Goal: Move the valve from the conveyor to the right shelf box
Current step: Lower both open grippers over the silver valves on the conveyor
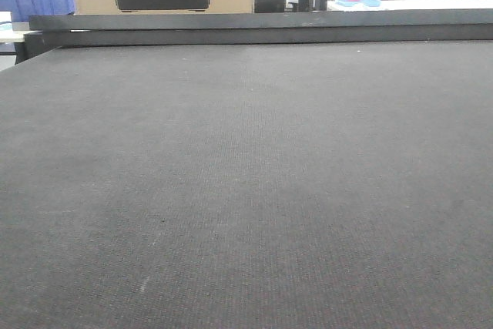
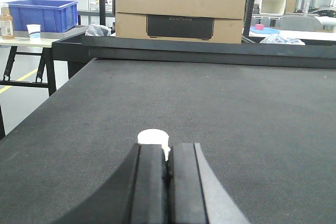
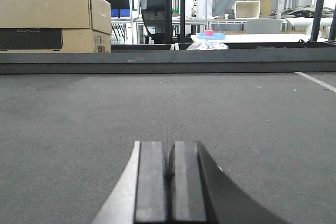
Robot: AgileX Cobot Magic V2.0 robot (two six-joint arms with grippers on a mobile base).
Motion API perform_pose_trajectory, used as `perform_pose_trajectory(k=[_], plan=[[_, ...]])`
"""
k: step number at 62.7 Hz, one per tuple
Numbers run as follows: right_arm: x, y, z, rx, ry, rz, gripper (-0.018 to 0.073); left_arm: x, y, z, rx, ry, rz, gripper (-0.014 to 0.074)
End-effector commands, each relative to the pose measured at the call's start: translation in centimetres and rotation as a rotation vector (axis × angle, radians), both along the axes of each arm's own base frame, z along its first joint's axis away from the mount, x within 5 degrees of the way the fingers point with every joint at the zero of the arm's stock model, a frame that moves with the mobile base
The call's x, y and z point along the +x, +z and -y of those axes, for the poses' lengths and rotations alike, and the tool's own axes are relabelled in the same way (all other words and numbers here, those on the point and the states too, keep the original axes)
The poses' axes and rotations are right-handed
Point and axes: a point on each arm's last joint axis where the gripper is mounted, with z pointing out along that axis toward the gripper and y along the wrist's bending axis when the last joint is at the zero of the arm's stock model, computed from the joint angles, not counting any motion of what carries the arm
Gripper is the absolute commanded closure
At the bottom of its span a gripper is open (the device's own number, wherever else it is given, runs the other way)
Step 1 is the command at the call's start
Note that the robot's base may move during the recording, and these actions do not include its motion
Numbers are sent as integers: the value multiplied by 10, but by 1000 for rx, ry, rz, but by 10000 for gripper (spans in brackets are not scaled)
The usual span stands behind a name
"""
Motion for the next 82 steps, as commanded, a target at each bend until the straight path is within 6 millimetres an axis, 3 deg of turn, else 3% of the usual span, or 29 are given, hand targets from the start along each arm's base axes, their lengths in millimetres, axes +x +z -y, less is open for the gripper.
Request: perform_pose_trajectory(k=[1, 55, 61, 72, 82], plan=[[-1, 2, 0, -5, -7, 26, 727, 0, 2, 0, -6, 2, 19, 707], [-1, 5, 1, -10, -9, 50, 727, -1, 1, 0, -20, 0, -19, 707], [-4, 20, 0, -12, 0, 21, 727, -7, 25, -1, -28, -4, -54, 707], [-21, 69, -2, -24, 23, -78, 727, -21, 75, -2, -11, -1, -71, 707], [-13, 101, -3, -31, 37, -238, 727, -12, 110, 0, 7, -7, -298, 707]])
